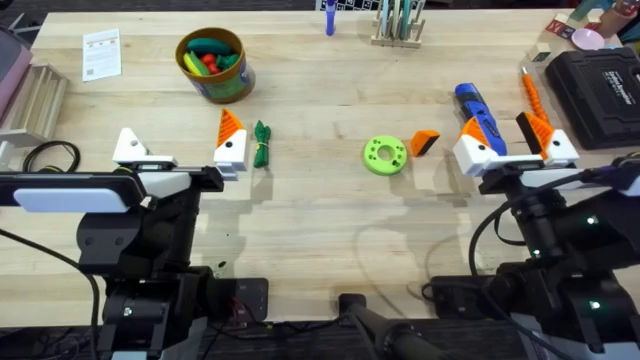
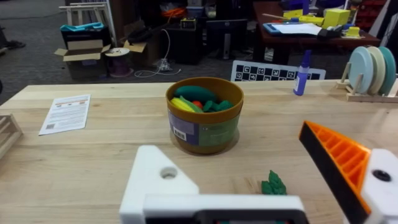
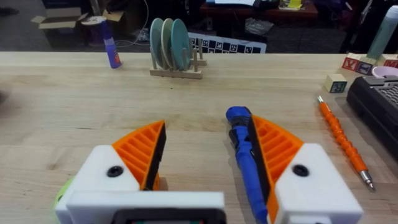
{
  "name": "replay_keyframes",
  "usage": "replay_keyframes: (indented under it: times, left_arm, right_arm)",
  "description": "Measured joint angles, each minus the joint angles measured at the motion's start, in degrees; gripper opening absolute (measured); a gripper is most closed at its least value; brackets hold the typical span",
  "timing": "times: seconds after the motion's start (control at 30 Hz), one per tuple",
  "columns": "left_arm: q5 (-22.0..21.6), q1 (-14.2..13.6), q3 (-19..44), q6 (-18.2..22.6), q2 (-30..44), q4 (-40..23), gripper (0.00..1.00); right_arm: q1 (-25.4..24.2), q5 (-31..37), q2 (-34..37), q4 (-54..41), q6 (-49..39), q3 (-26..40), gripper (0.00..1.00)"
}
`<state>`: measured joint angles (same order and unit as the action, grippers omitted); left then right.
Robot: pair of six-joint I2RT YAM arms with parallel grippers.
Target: Pick up the gripper from the table and insert it into the empty holder that is missing its gripper. Then pick up a screw, insert it into the mounting hole, and use the screwdriver to tighten it. Finally, clean up the table by picking up the vegetable and placing it into the bucket.
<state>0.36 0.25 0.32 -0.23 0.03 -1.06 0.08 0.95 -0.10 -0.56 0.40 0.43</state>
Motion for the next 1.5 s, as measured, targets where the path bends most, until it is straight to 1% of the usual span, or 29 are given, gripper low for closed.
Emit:
replay_keyframes:
  times: [0.4, 0.47, 0.57, 0.63, 0.7, 0.83, 1.0, 1.13, 1.27, 1.37, 1.5]
  left_arm:
    - [0.0, 0.0, 0.0, 0.0, 0.0, 0.4, 0.985]
    - [0.0, 0.0, 0.0, 0.0, 0.0, 2.2, 0.985]
    - [0.0, 0.0, 0.1, -0.3, 0.0, 4.6, 0.985]
    - [0.0, 0.0, 0.9, -0.9, 0.0, 3.8, 0.985]
    - [0.0, 0.0, 3.0, -1.4, 0.0, 1.5, 0.985]
    - [0.0, 0.0, 11.0, -2.0, 2.2, -4.2, 0.985]
    - [0.0, 0.0, 24.2, -2.4, 10.8, -14.7, 0.986]
    - [0.0, 0.0, 34.4, -2.4, 21.3, -23.8, 0.986]
    - [0.0, 0.0, 43.3, -2.5, 31.5, -31.9, 0.986]
    - [0.1, 0.0, 49.1, -2.5, 39.2, -37.5, 0.985]
    - [0.3, 0.0, 55.3, -2.5, 49.0, -43.7, 0.985]
  right_arm:
    - [0.0, 0.0, 0.0, 0.8, 0.0, 0.0, 0.808]
    - [0.0, -0.1, 0.1, 3.8, 0.0, -0.1, 0.808]
    - [0.0, -0.2, 0.1, 11.4, 0.0, 0.0, 0.808]
    - [0.0, -0.3, 0.1, 12.9, 0.0, 0.7, 0.808]
    - [0.0, -0.3, 0.1, 11.4, 0.0, 2.4, 0.808]
    - [0.0, -0.4, 1.7, 4.9, 0.0, 9.9, 0.810]
    - [0.0, -0.4, 9.7, -5.4, 0.0, 22.8, 0.810]
    - [0.0, -0.4, 20.0, -13.9, 0.0, 32.3, 0.810]
    - [0.0, -0.6, 31.4, -22.9, 0.0, 41.2, 0.810]
    - [0.0, -0.7, 39.3, -30.1, 0.0, 47.2, 0.810]
    - [0.0, -0.8, 48.8, -39.6, 0.0, 54.4, 0.810]
